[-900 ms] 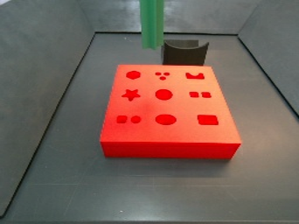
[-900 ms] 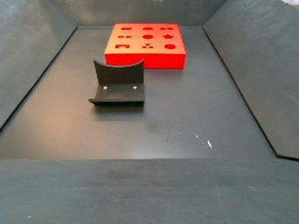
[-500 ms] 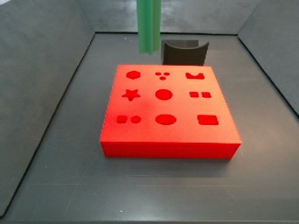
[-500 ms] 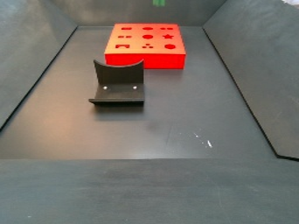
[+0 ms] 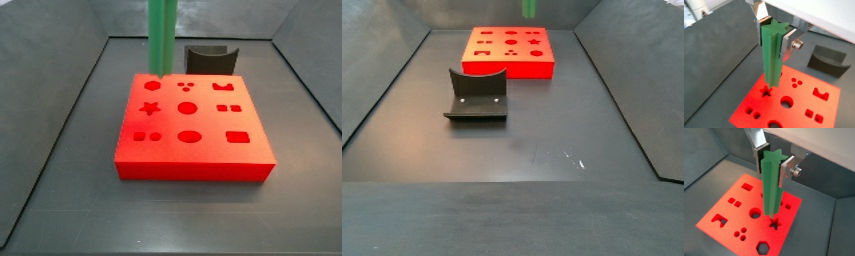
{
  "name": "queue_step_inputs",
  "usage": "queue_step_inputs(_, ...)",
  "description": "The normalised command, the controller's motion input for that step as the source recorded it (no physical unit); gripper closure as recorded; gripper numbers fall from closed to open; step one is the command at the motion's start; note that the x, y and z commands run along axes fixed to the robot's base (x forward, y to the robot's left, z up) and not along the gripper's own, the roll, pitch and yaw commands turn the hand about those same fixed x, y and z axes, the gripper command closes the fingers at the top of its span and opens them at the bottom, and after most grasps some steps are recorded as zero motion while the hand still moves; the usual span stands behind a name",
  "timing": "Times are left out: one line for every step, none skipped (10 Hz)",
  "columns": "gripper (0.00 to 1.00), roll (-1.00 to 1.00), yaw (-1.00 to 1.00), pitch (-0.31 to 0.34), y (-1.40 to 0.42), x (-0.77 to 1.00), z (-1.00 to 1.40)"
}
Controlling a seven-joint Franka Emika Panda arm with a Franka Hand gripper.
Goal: Insert the star object.
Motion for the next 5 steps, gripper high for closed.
queue_step_inputs(1.0,0.0,0.0,0.01,0.0,0.0,0.0)
queue_step_inputs(1.0,-0.04,0.0,0.0,0.0,0.12,-0.15)
queue_step_inputs(1.0,-0.1,-0.14,-0.06,-0.02,0.0,-0.38)
queue_step_inputs(1.0,-0.06,-0.15,-0.111,0.0,0.0,-0.4)
queue_step_inputs(1.0,0.0,-0.14,-0.081,0.0,-0.13,-0.26)
